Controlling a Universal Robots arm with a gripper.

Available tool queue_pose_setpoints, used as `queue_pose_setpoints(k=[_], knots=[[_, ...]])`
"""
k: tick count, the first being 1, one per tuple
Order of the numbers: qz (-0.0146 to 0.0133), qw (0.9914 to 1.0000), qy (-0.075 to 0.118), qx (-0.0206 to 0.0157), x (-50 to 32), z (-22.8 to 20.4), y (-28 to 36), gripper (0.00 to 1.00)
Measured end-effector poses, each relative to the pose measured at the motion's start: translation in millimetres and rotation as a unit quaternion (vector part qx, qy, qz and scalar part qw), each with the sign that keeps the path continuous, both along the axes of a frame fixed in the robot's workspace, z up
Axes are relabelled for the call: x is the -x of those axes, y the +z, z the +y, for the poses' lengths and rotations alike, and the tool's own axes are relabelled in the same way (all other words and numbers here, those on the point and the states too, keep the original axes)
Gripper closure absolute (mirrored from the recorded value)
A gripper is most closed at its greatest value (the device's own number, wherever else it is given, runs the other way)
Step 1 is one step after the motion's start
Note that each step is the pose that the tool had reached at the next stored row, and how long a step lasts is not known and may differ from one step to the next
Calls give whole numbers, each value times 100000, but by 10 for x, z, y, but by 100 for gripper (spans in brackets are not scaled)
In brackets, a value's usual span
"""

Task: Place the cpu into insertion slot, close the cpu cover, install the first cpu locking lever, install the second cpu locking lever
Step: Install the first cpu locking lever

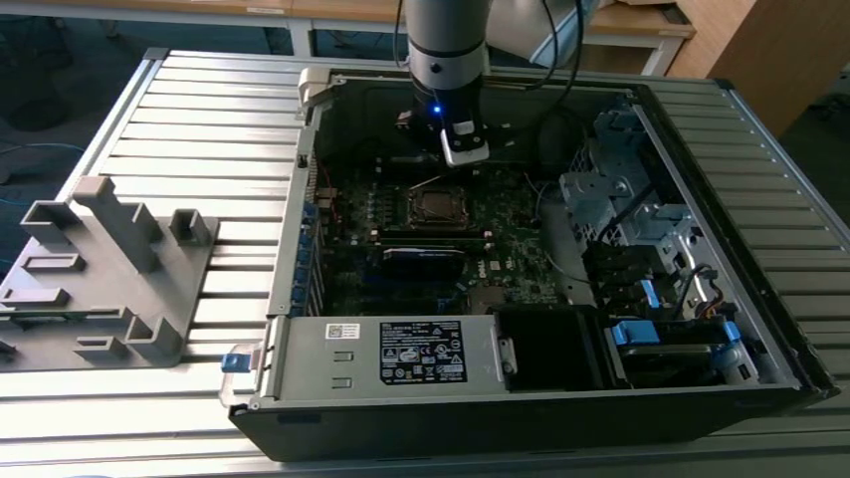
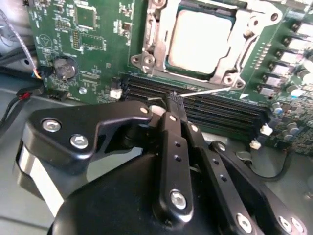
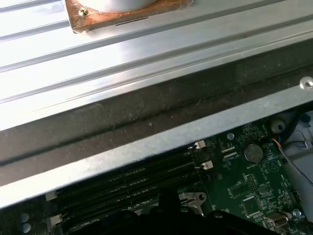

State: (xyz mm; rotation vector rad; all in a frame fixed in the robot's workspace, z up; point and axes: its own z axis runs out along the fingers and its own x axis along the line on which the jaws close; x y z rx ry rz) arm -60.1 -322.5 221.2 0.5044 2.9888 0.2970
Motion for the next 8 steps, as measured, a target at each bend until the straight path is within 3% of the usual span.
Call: queue_pose_setpoints(k=[8], knots=[[-232, 99995, -987, -40, 70, 1, -27, 89]])
